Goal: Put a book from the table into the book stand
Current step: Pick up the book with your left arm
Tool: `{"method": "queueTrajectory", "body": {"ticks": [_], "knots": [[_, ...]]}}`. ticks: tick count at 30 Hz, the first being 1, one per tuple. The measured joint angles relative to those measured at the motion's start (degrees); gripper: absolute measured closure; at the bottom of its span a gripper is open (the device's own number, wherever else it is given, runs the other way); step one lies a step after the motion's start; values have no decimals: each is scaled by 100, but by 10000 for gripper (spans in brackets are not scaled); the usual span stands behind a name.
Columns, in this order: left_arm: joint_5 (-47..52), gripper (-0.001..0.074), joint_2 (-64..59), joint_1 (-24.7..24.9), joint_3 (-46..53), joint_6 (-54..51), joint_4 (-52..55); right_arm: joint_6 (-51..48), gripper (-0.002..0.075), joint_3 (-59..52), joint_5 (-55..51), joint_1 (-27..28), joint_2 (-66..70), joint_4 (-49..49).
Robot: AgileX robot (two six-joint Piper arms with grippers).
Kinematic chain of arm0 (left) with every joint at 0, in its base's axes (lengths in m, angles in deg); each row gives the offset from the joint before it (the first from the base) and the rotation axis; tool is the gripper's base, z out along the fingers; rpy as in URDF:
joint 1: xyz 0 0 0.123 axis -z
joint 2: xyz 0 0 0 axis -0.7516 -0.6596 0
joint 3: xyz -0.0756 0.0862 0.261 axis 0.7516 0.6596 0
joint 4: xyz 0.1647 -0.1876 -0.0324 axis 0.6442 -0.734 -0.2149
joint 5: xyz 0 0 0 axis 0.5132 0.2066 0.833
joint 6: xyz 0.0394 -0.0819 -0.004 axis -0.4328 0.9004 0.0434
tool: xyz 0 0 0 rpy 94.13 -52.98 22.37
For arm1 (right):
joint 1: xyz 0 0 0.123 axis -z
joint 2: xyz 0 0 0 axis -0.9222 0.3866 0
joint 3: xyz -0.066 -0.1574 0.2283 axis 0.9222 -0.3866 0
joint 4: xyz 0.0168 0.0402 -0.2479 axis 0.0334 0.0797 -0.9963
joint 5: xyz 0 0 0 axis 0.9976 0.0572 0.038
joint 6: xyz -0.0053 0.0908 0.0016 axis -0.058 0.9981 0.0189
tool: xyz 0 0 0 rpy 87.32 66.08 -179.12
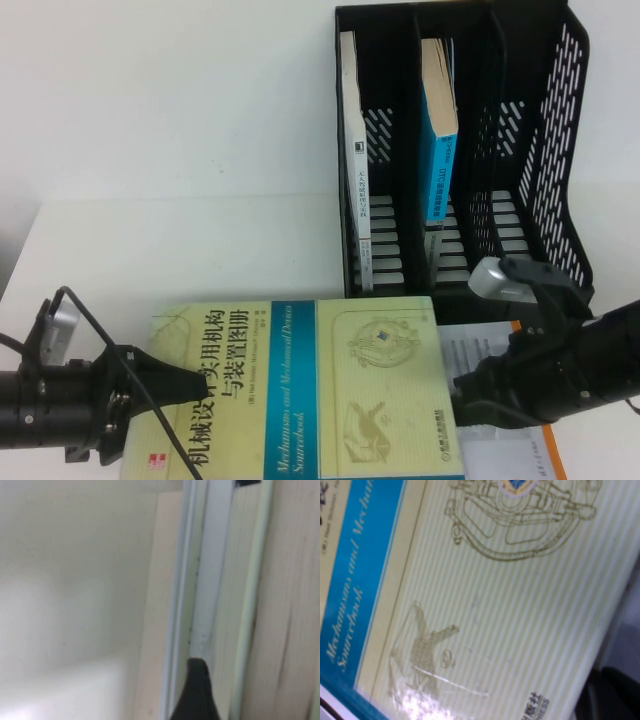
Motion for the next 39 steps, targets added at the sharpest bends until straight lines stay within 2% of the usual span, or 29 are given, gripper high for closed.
{"method": "queueTrajectory", "body": {"ticks": [8, 11, 20, 24, 29, 33, 39], "knots": [[-65, 243, 0, 0, 0, -36, 168, -921, 729, 45, -75, 47, 357, 986], [-25, 284, 0, 0, 0, -72, 168, -1022, 729, 45, -75, 56, 367, 1061], [23, 298, 0, -64, 0, -148, 115, -1085, 729, 45, -75, 56, 367, 1053], [270, 370, 150, -310, 0, -160, 41, -1039, 729, 67, -97, 56, 367, 920], [721, 501, 806, -773, 6, 302, -25, -651, 729, 103, -110, 19, 290, 510], [725, 531, 1287, -854, 14, 552, -15, -246, 729, 90, -367, -32, 70, -89], [616, 533, 1802, -854, 47, 906, 109, -35, 729, 46, -516, -52, -343, -863]]}}
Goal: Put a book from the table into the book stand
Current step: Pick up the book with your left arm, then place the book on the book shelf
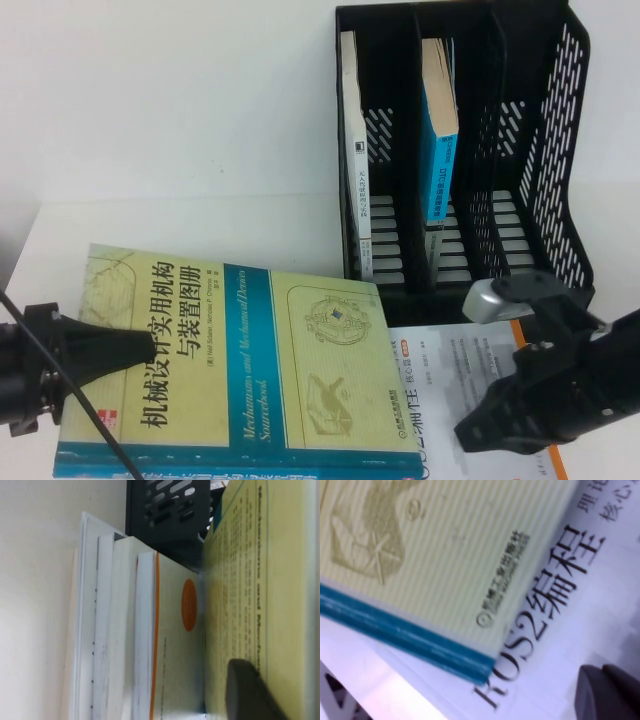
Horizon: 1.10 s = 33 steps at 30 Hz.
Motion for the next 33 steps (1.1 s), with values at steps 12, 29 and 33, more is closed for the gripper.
{"method": "queueTrajectory", "body": {"ticks": [12, 29, 33], "knots": [[-245, 538, 650, 176, 11, 714, 178, 927, 729, -9, -83, 0, -784, -1501], [46, 540, 1288, 627, -1559, 2011, 1505, 1114, 729, -54, -264, 0, -1474, -2262], [46, 540, 1288, 627, -1874, 2212, 1599, 1151, 729, -54, -192, 0, -1512, -2374]]}}
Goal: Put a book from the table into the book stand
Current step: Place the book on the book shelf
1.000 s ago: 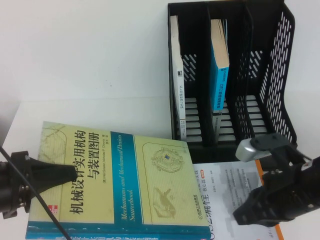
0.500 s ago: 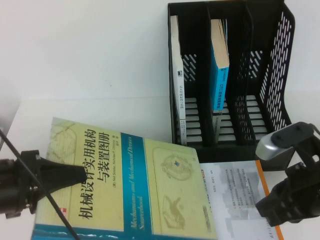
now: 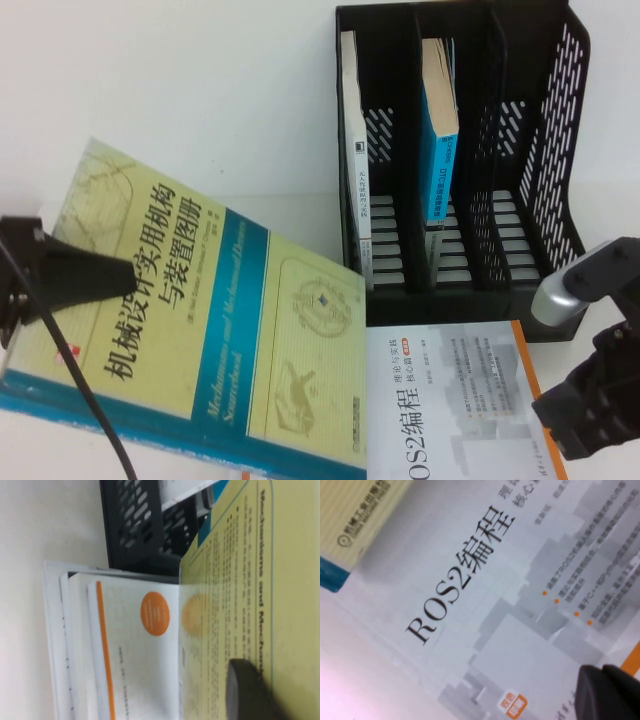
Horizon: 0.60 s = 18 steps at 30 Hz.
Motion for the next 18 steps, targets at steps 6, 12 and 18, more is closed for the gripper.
{"method": "queueTrajectory", "body": {"ticks": [6, 12, 18], "knots": [[104, 540, 0, 0, -259, 234, 0, 82, 729, 0, 139, 0, -10, -54], [177, 540, 0, 0, -503, 359, 0, 710, 729, 0, 152, 0, -176, -599], [45, 540, 0, 313, -875, 376, -36, 1533, 729, 77, 96, 0, -583, -1271]]}}
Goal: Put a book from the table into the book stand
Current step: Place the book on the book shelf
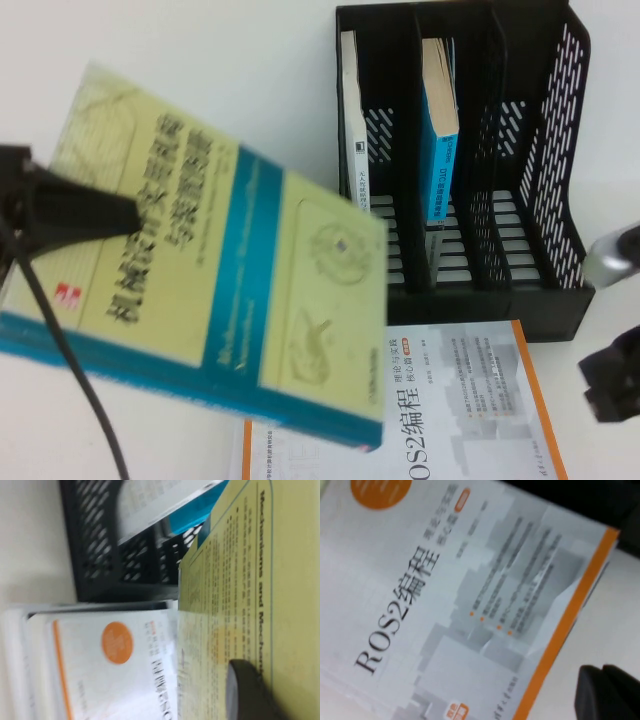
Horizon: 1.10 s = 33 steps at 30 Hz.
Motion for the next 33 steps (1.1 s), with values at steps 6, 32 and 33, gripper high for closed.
{"method": "queueTrajectory", "body": {"ticks": [6, 32, 33], "knots": [[-485, 540, -77, 913, -521, 81, -112, 493, 729, 263, -292, 0, -422, -428], [-2045, 540, -3727, 3480, -4812, 1267, 927, 3509, 729, 1108, -2634, 0, -2763, -4246], [-2088, 540, -3850, 3536, -5021, 1476, 1184, 3529, 729, 1111, -2658, 0, -2831, -4245]]}}
